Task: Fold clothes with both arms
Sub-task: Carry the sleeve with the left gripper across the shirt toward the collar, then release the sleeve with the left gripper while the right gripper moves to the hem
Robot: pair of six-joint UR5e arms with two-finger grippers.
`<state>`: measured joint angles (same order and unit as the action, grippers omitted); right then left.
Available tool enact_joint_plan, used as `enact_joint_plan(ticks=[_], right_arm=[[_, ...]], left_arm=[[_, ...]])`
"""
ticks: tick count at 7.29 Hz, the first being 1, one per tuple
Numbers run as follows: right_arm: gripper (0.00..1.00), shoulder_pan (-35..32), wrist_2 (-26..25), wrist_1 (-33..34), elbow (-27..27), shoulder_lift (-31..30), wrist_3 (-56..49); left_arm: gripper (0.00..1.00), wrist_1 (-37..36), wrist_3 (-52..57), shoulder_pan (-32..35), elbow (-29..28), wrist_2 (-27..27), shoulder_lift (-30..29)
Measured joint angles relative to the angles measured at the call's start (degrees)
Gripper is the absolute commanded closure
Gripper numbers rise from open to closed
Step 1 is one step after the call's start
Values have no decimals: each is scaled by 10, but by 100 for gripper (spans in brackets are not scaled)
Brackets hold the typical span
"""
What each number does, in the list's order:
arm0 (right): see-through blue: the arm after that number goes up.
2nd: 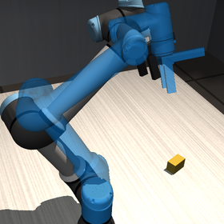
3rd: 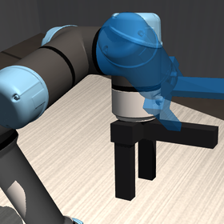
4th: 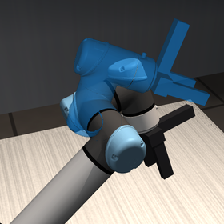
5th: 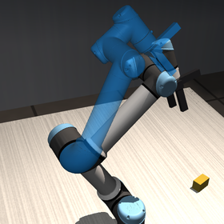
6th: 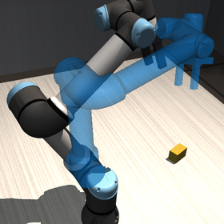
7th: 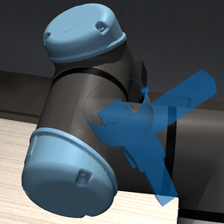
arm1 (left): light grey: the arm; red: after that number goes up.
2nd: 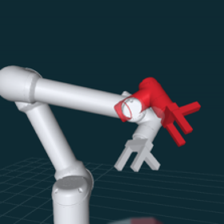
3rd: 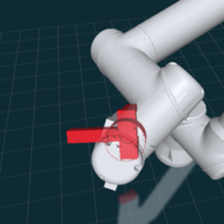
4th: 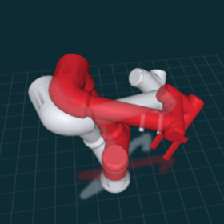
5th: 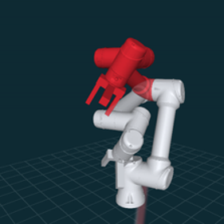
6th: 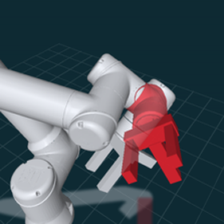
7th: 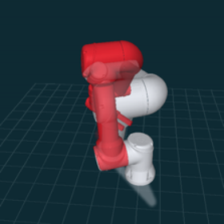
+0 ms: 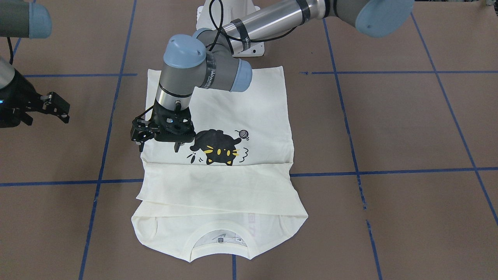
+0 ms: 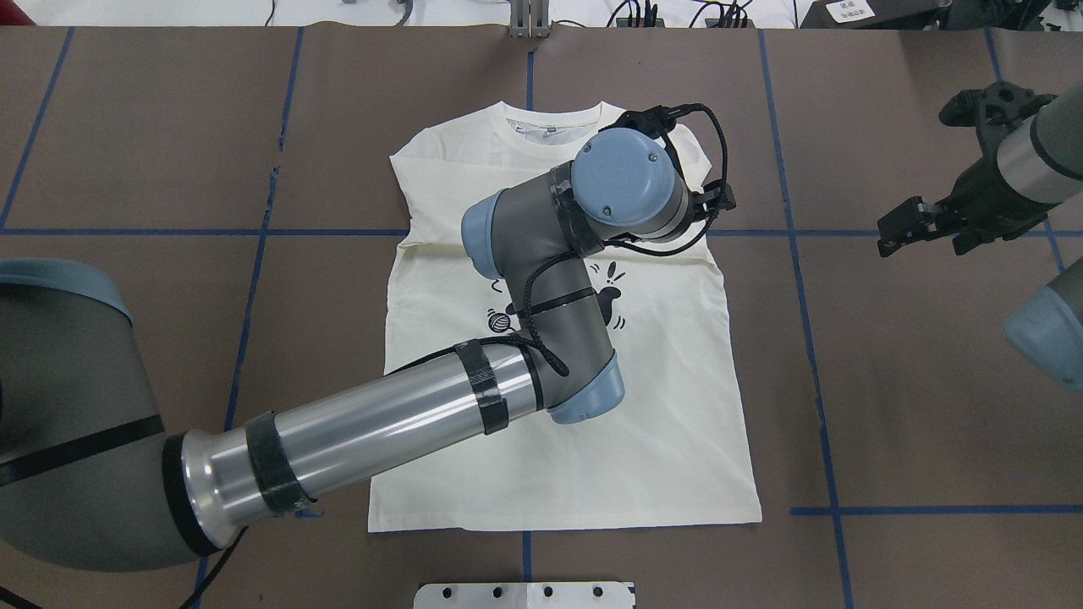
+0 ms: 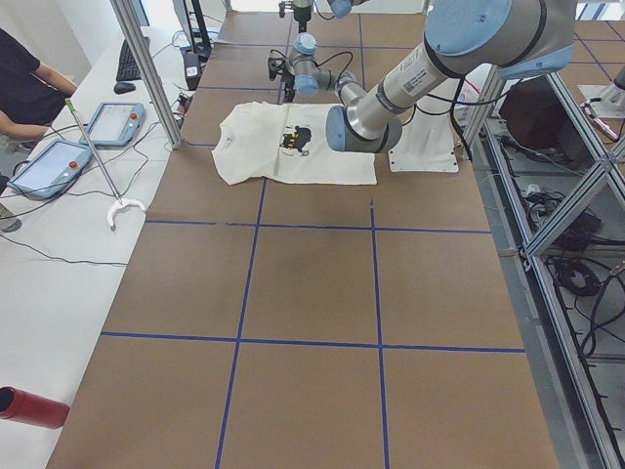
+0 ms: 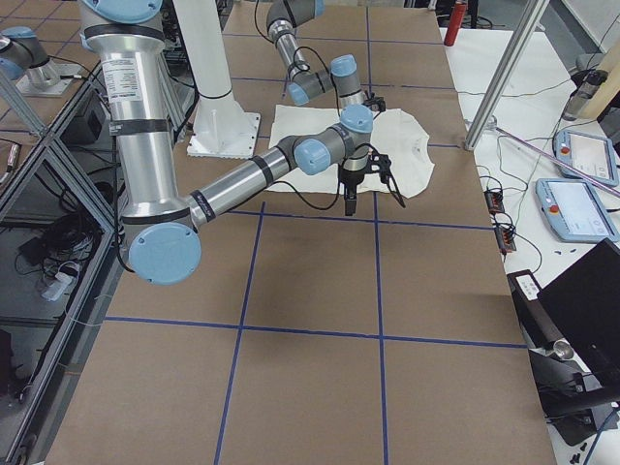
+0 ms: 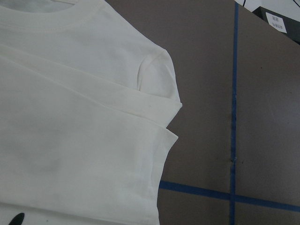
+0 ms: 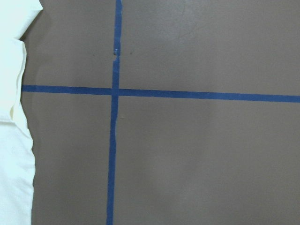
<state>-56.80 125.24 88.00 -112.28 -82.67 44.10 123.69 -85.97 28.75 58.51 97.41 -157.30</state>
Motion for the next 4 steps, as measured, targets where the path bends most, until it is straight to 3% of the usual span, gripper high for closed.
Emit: enact_joint_plan(ticks=[2, 4], right_arm=[[0, 84, -54, -67, -10, 0, 129], [0, 202, -144, -84, -32, 0, 264]], left_arm=[[1, -99, 68, 19, 165, 39, 105], [1, -161, 132, 37, 381, 63, 276]])
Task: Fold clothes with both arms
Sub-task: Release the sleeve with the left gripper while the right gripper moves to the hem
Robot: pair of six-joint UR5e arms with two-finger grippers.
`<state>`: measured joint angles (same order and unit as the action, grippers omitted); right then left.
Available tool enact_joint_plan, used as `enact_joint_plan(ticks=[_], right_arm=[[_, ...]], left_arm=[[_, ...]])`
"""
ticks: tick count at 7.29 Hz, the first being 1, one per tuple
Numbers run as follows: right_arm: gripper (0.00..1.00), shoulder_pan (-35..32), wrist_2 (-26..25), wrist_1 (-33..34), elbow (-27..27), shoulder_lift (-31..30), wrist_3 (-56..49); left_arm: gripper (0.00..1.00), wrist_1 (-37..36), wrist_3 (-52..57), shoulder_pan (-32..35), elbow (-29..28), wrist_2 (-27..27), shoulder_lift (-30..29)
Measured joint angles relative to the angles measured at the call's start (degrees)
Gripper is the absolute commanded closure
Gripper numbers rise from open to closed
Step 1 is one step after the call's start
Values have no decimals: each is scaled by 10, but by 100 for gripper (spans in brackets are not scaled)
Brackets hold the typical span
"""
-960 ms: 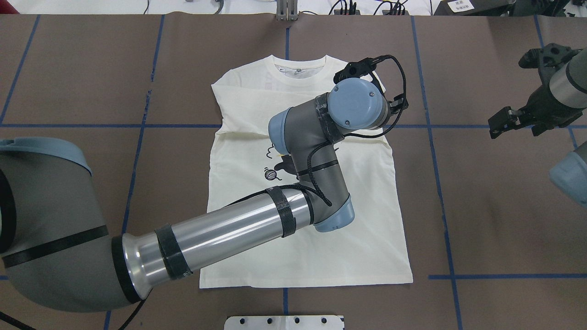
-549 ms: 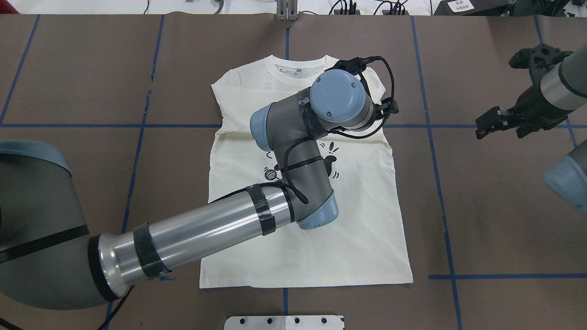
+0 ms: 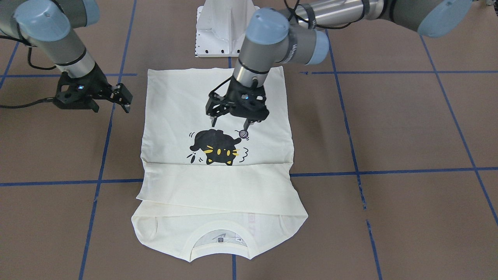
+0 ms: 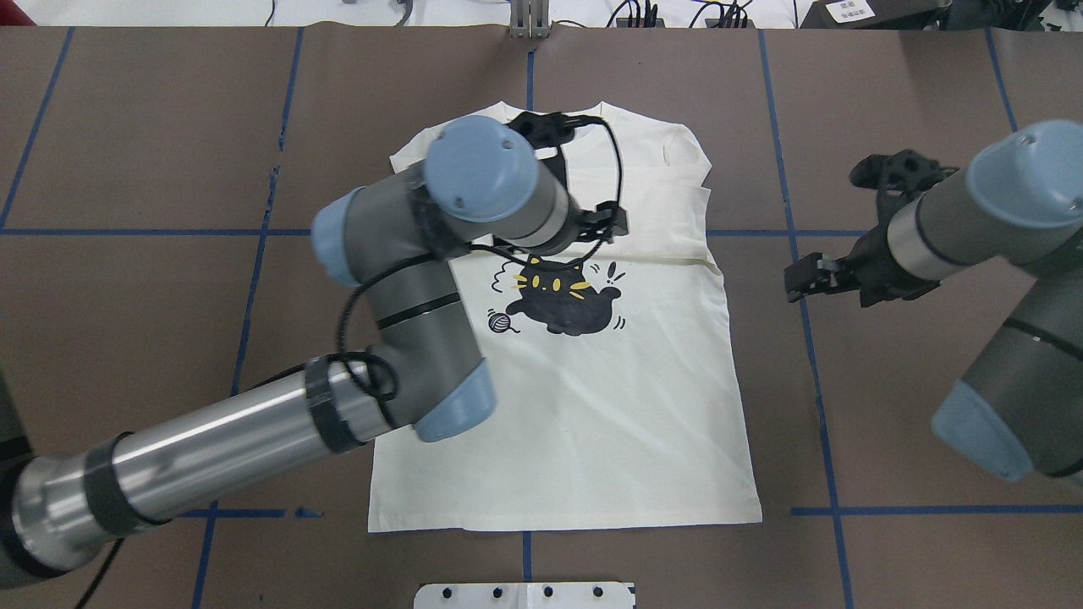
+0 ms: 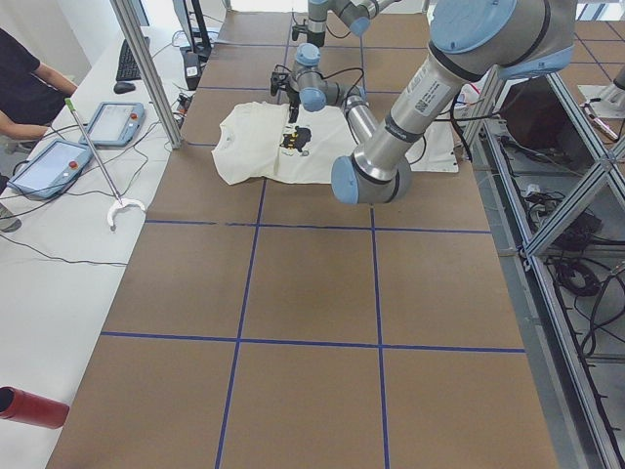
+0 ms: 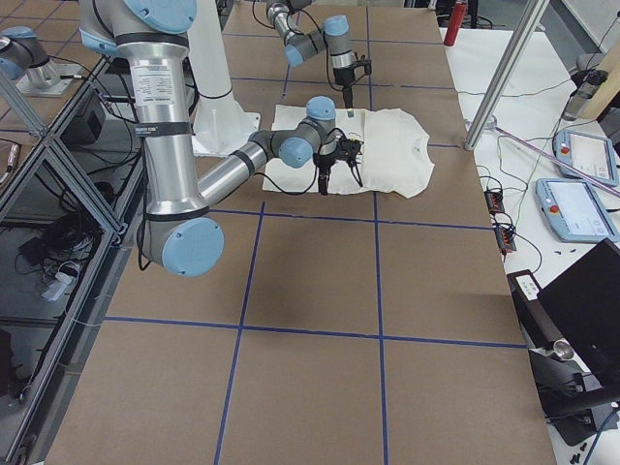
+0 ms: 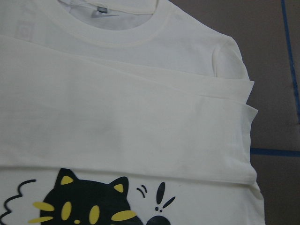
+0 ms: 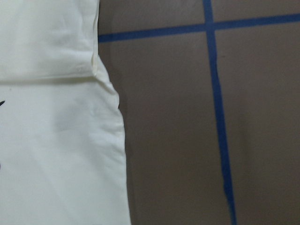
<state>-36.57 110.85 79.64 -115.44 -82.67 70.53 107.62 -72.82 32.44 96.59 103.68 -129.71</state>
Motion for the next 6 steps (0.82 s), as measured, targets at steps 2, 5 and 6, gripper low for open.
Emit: enact_joint_plan(ticks=[2, 5, 6], right_arm=[[0, 121, -86, -5, -21, -1, 117], [0, 221, -144, -15, -27, -22, 195], [0, 234, -147, -32, -27, -42, 202]], left_arm=[[1, -88, 63, 11, 157, 3, 103], [1, -172, 90, 19, 229, 4, 123], [1, -177, 91, 19, 235, 4, 124]])
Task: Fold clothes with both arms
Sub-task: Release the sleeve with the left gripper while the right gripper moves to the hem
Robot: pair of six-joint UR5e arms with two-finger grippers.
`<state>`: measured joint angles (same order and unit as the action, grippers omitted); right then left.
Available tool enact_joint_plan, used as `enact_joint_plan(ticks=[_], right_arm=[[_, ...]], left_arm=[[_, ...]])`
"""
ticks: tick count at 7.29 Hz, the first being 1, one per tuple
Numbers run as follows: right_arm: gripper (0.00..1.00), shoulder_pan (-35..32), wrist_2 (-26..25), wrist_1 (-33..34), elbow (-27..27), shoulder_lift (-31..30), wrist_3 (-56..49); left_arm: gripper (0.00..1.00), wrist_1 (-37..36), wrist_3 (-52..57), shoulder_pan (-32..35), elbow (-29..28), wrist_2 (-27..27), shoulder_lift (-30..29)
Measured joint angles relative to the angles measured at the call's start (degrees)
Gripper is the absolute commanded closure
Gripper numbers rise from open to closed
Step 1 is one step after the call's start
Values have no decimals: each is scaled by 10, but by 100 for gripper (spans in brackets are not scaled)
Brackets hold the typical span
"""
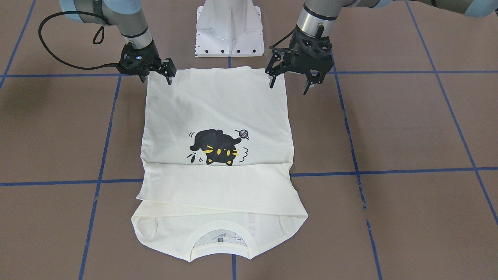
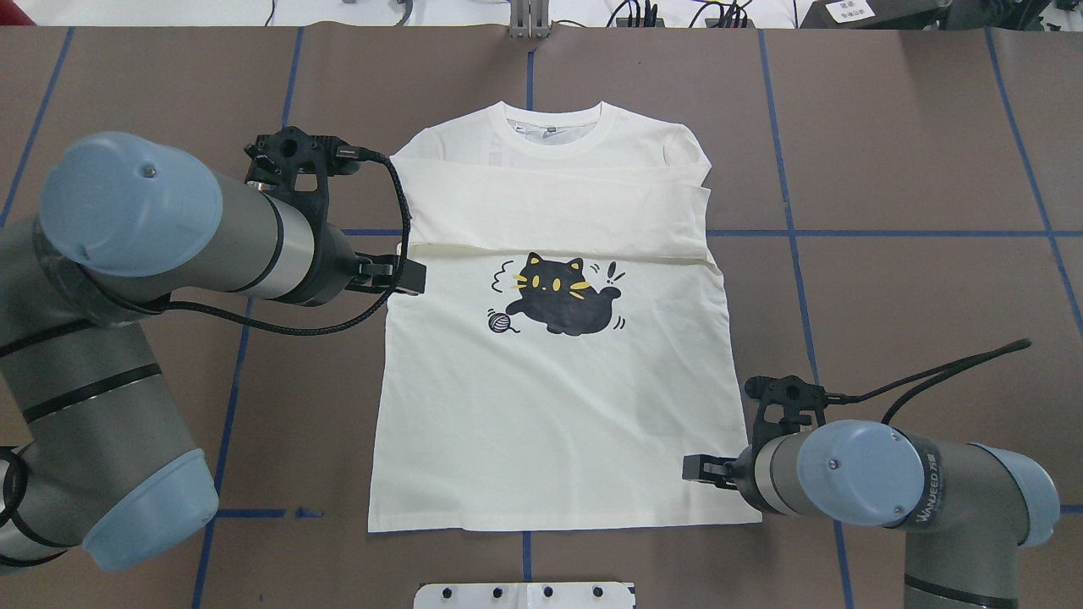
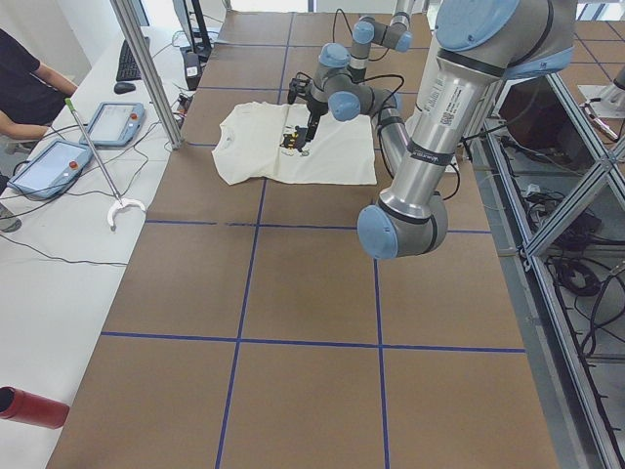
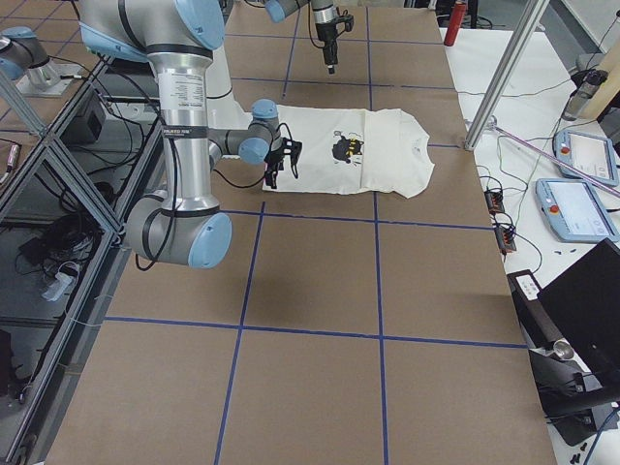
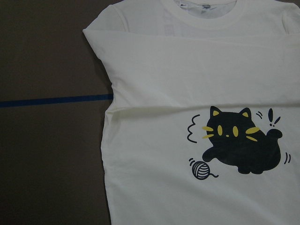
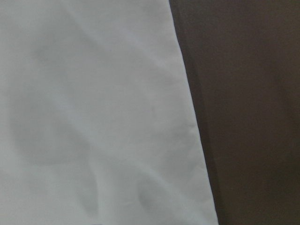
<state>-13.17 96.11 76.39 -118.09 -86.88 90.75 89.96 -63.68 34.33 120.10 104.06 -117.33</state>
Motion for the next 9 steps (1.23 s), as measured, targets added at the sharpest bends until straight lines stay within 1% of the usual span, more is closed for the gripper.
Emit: enact_joint_plan(ticks=[2, 3, 4, 5, 6, 7, 8, 9], right_arm=[[2, 12, -3, -43, 1, -34, 12], [14, 14, -4, -51, 2, -39, 17], [34, 15, -5, -54, 3, -40, 20], [59, 16, -4, -54, 4, -41, 21], [79, 17, -4, -55, 4, -41, 21], [91, 18, -3, -55, 5, -41, 21], [100, 20, -3, -55, 5, -41, 21], [100, 21, -3, -55, 5, -41, 21]], left_arm=[[1, -3, 0, 0, 10, 0, 1], [1, -3, 0, 0, 13, 0, 2], [1, -3, 0, 0, 14, 0, 2], [1, -3, 0, 0, 14, 0, 2], [1, -3, 0, 0, 14, 0, 3], [1, -3, 0, 1, 14, 0, 3], [1, -2, 1, 1, 14, 0, 3], [1, -2, 1, 1, 14, 0, 3]])
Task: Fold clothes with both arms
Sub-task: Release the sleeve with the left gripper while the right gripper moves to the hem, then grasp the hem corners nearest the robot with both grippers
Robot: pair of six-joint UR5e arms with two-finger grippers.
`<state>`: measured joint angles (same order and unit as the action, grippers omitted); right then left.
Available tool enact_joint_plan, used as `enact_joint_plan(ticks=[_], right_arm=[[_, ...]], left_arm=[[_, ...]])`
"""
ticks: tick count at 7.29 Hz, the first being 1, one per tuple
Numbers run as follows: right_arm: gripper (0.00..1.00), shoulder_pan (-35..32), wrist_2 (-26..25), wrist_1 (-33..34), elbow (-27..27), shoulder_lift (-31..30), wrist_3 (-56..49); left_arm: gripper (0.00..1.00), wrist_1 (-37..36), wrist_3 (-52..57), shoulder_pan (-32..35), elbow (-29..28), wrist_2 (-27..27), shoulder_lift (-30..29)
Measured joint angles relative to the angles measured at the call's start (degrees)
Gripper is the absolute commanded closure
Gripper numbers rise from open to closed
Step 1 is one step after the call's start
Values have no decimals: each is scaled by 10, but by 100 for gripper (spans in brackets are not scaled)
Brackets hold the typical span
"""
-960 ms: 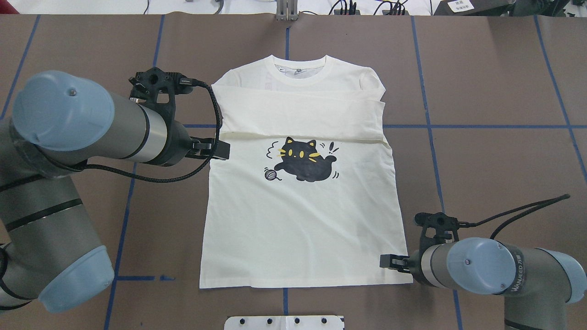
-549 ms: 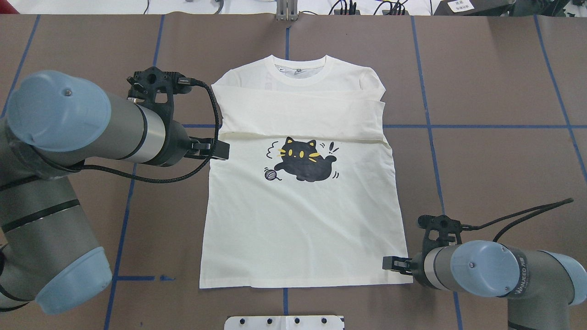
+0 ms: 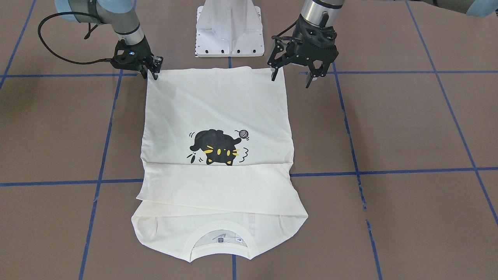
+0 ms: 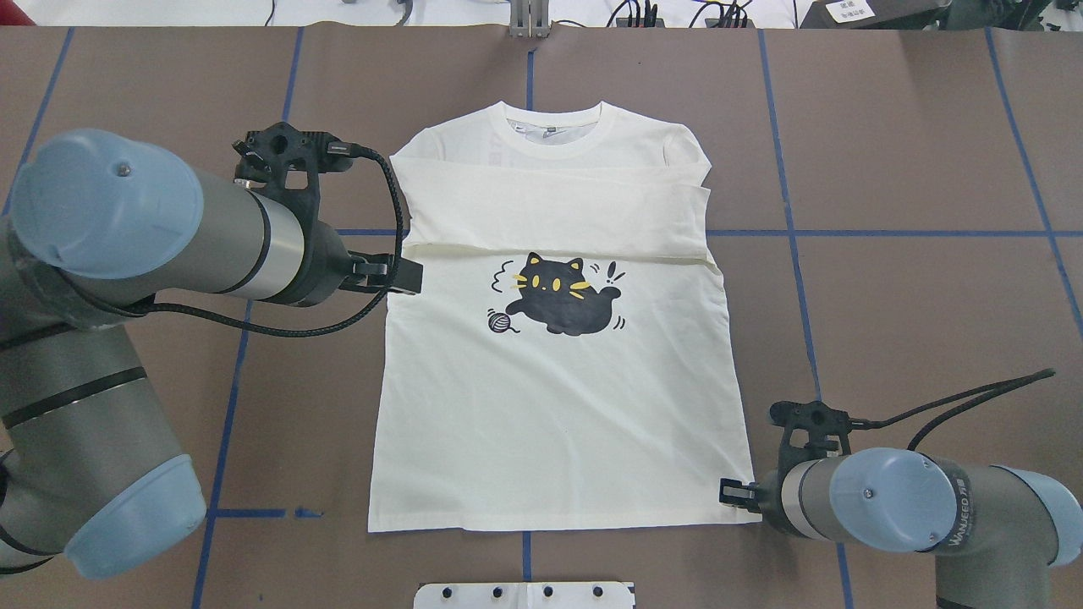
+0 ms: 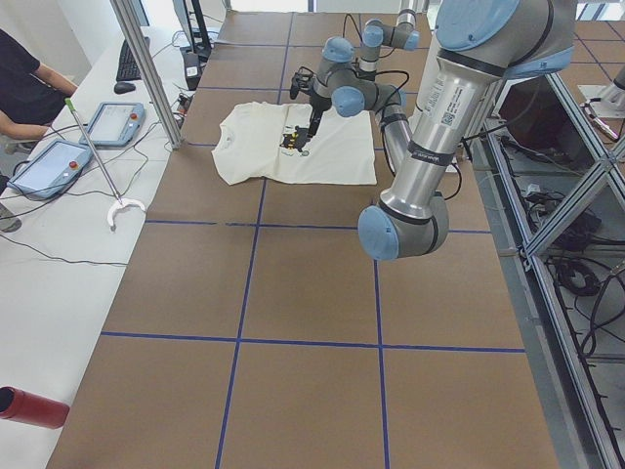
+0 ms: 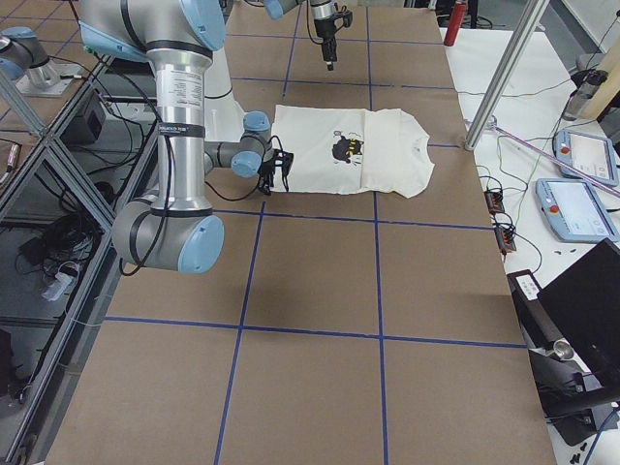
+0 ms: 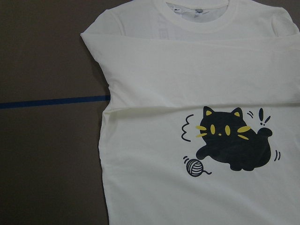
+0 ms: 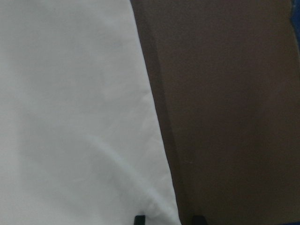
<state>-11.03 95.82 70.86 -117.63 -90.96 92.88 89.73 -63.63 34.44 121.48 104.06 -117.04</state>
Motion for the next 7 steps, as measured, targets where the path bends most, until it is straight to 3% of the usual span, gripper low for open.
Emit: enact_joint_plan(ticks=[5, 7], right_arm=[[100, 0, 0, -1, -21, 1, 0], [100, -2, 0, -2, -52, 0, 0]], left_arm=[[0, -1, -19, -2, 1, 6, 13], [1, 23, -119, -26, 0, 17, 56]])
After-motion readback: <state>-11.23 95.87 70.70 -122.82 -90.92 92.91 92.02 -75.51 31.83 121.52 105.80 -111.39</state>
